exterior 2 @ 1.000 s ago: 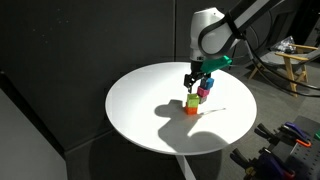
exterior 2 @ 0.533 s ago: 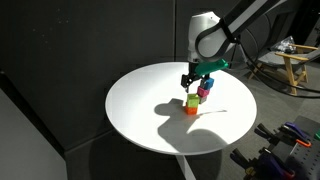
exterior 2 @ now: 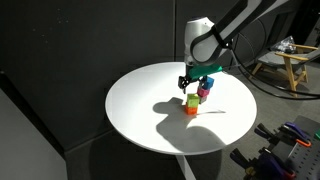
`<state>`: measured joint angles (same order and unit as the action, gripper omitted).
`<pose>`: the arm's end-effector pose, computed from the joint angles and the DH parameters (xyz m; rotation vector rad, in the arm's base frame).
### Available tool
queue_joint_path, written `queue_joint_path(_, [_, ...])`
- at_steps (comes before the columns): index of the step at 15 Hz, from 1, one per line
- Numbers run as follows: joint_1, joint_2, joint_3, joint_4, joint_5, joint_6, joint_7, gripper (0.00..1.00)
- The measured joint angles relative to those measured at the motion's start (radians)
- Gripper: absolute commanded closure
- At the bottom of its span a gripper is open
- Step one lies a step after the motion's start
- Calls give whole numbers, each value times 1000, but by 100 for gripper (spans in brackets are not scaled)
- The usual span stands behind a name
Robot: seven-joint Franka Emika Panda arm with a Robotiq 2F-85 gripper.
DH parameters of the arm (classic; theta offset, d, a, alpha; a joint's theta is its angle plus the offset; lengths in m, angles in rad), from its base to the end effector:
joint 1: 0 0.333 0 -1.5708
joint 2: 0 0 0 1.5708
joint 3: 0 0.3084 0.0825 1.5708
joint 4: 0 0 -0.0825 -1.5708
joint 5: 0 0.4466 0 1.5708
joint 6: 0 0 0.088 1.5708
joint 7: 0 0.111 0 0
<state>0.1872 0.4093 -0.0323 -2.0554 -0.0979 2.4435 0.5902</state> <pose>0.6207 0.0962 0.1739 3.0152 -0.5441 0.0113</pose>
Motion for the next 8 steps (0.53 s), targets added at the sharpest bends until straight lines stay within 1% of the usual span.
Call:
queue_joint_path(4, [13,19,-17,23,0,1,96,0])
queue_joint_path(8, [15,20,-19,26,1,-2,154,0])
